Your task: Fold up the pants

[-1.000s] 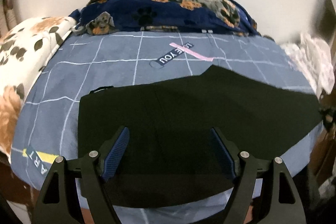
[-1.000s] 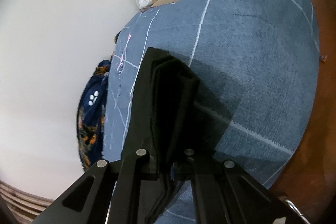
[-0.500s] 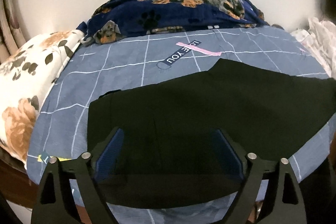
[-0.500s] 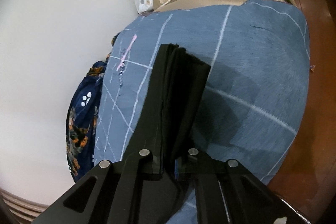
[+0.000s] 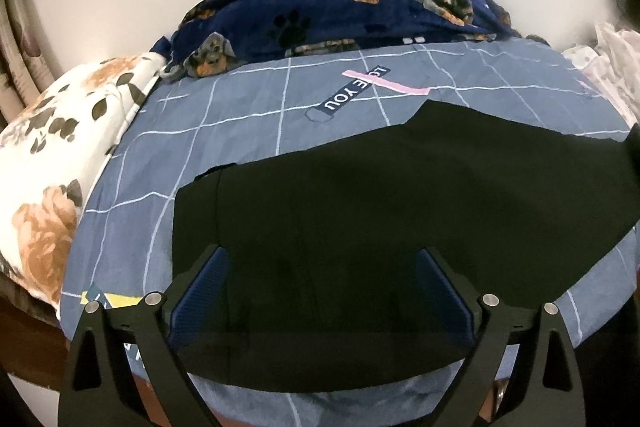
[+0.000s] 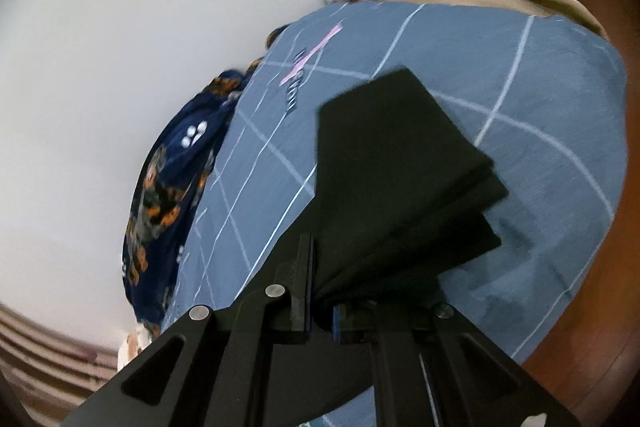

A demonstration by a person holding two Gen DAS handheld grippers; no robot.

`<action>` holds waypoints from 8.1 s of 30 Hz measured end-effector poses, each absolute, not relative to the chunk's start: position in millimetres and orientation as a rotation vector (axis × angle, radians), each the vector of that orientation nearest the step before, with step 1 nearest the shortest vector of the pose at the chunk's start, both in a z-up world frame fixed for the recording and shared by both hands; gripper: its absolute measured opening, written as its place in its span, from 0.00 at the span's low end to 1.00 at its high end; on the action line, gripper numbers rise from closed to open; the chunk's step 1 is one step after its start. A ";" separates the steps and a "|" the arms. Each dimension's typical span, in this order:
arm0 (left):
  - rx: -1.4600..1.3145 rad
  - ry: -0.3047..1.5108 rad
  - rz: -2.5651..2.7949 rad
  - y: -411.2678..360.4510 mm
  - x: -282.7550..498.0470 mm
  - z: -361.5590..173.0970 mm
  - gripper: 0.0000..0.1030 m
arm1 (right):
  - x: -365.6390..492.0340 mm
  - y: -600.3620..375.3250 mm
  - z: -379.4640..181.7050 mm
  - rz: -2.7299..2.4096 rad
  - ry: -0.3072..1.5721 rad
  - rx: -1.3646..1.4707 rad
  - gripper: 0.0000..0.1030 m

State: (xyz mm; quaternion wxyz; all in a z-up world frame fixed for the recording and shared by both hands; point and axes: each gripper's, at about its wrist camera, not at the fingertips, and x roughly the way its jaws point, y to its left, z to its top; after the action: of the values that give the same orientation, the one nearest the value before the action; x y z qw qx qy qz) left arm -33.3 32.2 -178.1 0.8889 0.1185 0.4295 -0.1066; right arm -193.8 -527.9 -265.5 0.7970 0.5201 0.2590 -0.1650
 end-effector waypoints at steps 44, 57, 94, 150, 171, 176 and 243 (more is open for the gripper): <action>0.254 0.958 -0.217 28.7 -30.1 -187.6 0.93 | -151.4 -447.7 -276.0 -0.167 0.745 0.985 0.08; 0.256 0.960 -0.216 28.2 -30.3 -187.6 0.93 | -139.4 -422.3 -272.4 -0.096 0.774 0.935 0.08; 0.262 0.974 -0.219 29.5 -30.4 -196.1 0.93 | -120.0 -370.8 -274.2 0.052 0.826 0.866 0.09; 0.264 0.986 -0.218 28.7 -27.3 -197.3 0.93 | -106.9 -330.6 -273.7 0.141 0.865 0.794 0.12; 0.270 1.000 -0.217 29.3 -29.9 -202.0 0.93 | -104.0 -323.5 -270.9 0.190 0.860 0.797 0.28; 0.271 1.003 -0.218 28.2 -28.4 -201.6 0.93 | -102.4 -318.7 -271.0 0.220 0.868 0.800 0.40; 0.245 0.922 -0.852 -178.0 -33.4 -186.7 0.93 | -85.9 -475.5 -302.8 0.162 0.770 0.968 0.03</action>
State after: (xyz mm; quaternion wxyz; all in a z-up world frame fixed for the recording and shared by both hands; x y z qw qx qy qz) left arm -33.4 -178.0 -186.7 0.8024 0.1141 0.4302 -0.3976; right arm -85.9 -475.5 -302.8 0.8117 0.4532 0.3607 0.0758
